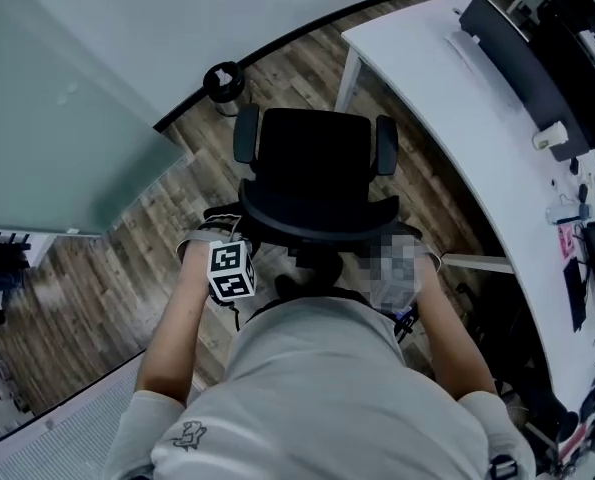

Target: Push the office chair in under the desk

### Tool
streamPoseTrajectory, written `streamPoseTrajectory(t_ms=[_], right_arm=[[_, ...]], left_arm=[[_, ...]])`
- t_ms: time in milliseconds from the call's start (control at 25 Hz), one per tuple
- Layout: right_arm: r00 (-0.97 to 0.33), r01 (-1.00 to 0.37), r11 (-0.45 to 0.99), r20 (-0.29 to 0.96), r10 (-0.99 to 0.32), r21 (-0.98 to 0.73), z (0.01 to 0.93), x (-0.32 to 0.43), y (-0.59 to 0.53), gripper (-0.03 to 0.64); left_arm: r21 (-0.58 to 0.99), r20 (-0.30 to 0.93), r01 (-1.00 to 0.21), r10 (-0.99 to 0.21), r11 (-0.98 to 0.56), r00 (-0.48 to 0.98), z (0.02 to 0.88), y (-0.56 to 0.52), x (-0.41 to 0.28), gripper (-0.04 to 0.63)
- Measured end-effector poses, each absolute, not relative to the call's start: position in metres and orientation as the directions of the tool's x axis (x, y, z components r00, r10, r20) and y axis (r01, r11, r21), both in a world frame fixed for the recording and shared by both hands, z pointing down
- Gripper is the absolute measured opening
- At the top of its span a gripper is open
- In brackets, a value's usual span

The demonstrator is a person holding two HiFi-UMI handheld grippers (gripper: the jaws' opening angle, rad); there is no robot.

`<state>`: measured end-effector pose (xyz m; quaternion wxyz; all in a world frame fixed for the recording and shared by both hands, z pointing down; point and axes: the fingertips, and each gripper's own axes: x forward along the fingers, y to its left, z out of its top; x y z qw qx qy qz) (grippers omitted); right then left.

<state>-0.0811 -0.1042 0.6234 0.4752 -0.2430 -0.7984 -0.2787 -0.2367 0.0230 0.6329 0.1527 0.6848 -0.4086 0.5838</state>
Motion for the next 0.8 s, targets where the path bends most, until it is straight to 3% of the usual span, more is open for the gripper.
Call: streamPoseTrajectory(t_ms=[400, 800], right_arm=[[-0.437, 0.497, 0.847, 0.898, 0.056, 0.189, 0.62, -0.032, -0.15, 0.103], [-0.447, 0.258, 0.946, 0.892, -0.063, 0.196, 0.621, -0.015, -0.175, 0.101]], left_arm=[[-0.271, 0.923, -0.587, -0.38, -0.763, 0.067, 0.629, -0.059, -0.211, 0.135], [-0.265, 0.929, -0.367, -0.338, -0.892, 0.152, 0.629, -0.138, -0.212, 0.135]])
